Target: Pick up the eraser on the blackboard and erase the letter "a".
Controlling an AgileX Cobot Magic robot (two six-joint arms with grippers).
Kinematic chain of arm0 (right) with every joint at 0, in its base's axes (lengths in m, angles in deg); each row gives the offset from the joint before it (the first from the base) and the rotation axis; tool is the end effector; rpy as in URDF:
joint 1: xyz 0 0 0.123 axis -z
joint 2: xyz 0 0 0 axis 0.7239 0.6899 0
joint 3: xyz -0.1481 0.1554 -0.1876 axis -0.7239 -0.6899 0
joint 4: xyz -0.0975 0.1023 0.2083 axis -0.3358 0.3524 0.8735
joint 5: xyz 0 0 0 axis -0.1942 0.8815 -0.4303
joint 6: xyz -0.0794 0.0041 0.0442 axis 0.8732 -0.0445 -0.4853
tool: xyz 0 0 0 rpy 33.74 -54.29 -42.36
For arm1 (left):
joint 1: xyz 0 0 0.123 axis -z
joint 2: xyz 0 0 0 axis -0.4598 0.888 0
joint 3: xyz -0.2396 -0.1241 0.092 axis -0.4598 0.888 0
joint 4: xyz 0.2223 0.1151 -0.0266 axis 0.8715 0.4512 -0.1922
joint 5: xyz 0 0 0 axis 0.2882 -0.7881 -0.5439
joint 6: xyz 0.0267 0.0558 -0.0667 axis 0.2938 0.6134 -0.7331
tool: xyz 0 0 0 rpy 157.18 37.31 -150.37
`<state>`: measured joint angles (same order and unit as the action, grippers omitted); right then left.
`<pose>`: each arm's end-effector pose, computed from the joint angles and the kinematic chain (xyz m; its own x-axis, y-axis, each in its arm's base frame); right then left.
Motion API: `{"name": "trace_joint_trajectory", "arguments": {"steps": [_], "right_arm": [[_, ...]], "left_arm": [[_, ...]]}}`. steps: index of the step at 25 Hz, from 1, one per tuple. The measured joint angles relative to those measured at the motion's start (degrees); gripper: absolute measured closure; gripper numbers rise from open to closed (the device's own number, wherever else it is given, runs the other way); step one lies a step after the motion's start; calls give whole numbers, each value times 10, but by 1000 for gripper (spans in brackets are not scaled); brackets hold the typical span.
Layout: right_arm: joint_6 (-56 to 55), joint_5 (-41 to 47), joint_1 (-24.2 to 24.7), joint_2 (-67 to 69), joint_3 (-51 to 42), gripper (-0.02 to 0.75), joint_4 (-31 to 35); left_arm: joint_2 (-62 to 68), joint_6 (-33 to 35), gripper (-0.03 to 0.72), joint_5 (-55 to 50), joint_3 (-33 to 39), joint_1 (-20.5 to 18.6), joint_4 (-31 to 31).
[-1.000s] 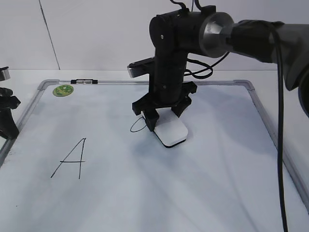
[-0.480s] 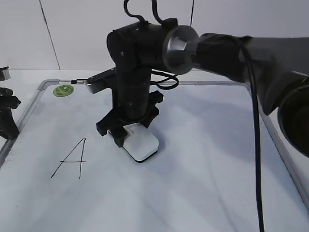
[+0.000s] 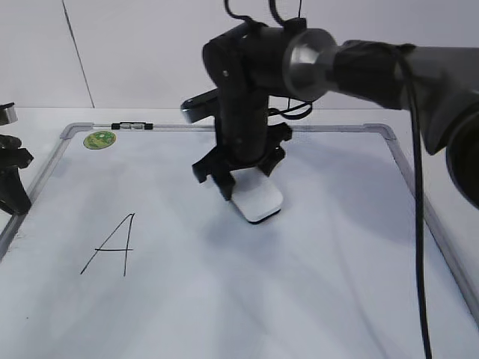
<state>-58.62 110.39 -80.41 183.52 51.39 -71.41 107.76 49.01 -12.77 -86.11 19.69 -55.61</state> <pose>0.4138 0.2631 0.1735 -0.8502 -0.4953 -0.1787 -0.4773 0.8682 -0.1354 0.3913 0.0229 0.1488 -0.9974 0.0578 -0.0439 0.0689 0.9439 -0.3229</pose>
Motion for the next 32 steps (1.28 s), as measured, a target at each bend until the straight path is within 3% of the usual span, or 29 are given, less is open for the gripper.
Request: {"name": "trace_joint_trajectory", "arguments": {"steps": [5,10,22,32], "right_arm": [[-1,6,37,0,2,176,10],[14,8,35,0,3,177,33],[44,29,-82,21,73,177,96],[52,33,-79,-74,85,177,47]], "left_arm": [[0,0,620,0,0,0,0],[0,0,620,0,0,0,0],[0,0,617,0,0,0,0],[0,0,616,0,0,0,0]]}}
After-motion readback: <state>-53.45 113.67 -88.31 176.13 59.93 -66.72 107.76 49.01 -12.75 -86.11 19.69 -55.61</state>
